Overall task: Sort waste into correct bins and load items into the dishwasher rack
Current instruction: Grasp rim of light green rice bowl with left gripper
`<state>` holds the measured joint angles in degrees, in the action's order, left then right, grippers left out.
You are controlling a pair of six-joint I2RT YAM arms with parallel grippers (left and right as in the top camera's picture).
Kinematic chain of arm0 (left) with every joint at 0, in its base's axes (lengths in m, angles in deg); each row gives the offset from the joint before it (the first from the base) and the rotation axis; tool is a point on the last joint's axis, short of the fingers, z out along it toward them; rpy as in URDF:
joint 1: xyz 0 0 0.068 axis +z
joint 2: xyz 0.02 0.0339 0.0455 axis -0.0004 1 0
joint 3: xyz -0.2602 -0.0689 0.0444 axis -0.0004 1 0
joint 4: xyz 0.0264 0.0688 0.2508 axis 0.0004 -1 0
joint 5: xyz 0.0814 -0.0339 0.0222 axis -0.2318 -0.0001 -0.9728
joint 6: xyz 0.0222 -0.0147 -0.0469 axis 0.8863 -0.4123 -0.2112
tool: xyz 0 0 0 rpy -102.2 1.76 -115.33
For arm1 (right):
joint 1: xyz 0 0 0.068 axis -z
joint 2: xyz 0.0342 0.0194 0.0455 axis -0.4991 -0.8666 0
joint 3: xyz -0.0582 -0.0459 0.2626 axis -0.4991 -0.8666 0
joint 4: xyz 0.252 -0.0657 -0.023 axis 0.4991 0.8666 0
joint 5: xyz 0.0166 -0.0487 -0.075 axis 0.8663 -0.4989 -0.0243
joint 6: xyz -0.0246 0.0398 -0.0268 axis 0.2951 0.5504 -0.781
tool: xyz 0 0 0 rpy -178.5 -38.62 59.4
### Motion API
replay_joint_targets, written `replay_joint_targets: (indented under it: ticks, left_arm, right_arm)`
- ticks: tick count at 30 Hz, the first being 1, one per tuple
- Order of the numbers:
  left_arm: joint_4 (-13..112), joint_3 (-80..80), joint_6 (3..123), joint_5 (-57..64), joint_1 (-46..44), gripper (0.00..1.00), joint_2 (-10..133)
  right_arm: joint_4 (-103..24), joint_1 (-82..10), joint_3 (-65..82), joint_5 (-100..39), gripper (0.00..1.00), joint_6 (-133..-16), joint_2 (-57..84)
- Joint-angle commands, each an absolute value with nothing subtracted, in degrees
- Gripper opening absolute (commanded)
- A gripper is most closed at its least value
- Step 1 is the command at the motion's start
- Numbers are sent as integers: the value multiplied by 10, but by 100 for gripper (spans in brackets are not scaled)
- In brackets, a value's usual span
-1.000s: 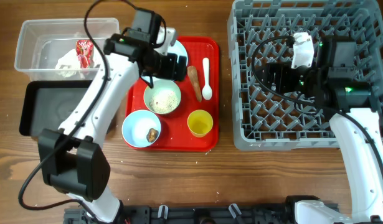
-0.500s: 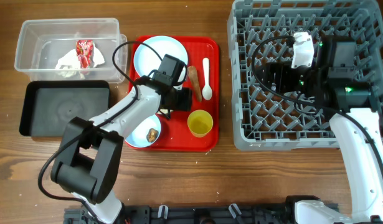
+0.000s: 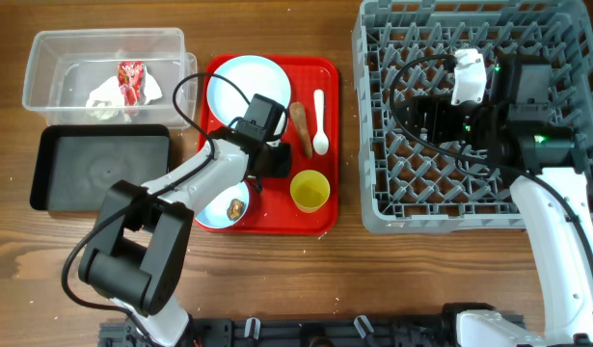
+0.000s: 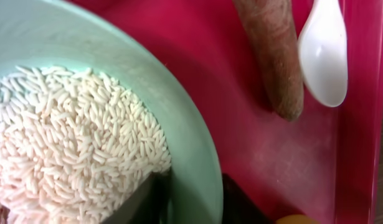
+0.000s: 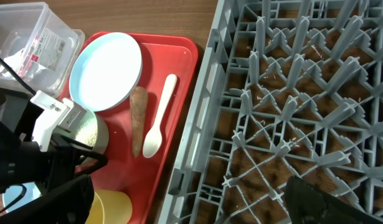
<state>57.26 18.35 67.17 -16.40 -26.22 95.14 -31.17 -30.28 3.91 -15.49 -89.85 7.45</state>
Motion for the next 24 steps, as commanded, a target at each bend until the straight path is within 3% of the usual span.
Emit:
replay_joint_targets:
  ticks: [1,9,20,21,23,24]
  left_arm:
    - [568,167,671,-169,-264,39,931]
    - [567,165,667,-170,-264,4,908]
    - [559,150,667,-170,-264,4,905]
    - [557,150,667,-171,-264,6,906]
    - [553,151,667,-196,-267,23,916]
    - [552,151,667,-214,-268,24,931]
  right_arm:
    - [-314,-306,47,-145,100,-894,71]
    - [-313,-306,47,-145,100,-894,71]
    - [-311,-306,47,-145,100,-895,71]
    - [-310,-306,47,-145,100,-894,70]
    - [-310,-306,47,-145,100,-895,71]
    - [-310,-306,47,-145,100,-895,71]
